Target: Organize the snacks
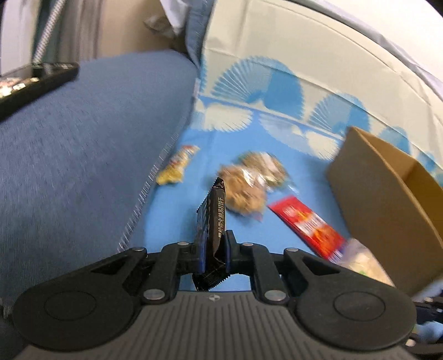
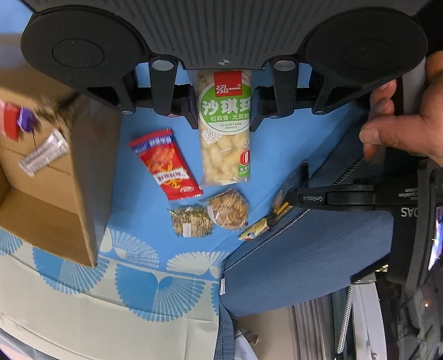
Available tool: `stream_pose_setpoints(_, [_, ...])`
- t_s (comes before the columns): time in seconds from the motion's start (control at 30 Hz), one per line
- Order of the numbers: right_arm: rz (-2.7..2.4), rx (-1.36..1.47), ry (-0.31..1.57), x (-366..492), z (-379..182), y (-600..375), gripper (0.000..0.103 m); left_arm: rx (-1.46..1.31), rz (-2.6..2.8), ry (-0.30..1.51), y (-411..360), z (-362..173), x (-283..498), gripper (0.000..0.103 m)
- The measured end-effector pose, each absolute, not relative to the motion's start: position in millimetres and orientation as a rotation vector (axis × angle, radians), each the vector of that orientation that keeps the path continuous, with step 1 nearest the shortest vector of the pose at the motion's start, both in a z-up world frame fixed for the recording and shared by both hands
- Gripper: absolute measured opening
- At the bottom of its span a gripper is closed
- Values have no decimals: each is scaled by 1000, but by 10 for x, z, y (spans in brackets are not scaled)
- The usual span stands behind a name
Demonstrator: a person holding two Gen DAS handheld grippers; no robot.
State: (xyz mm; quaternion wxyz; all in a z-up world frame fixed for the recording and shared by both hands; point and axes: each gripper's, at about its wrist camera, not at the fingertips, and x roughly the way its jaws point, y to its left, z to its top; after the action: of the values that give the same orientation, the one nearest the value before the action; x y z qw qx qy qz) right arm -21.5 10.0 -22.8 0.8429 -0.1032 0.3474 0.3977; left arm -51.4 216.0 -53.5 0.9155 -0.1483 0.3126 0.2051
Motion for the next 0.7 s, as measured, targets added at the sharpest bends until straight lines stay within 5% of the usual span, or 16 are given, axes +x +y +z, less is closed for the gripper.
stream_pose_setpoints(0.17, [810, -192, 756, -319, -372, -4, 38, -374, 321, 760, 2066, -572, -599, 16])
stream_pose_setpoints(0.23, [787, -176, 783, -291, -470, -6, 38, -436, 296, 761, 2074, -589, -661, 25])
stream_pose_setpoints(0.3, [768, -164, 800, -261, -545, 7, 38, -480, 292, 736, 2111, -589, -704, 49])
stream_pose_setpoints(0.53, [761, -141, 864, -147, -738, 37, 41, -535, 309, 773, 2176, -687, -598, 57])
stream_pose_setpoints(0.7, [777, -169, 873, -135, -834, 50, 45, -398, 311, 783, 1975, -709, -485, 74])
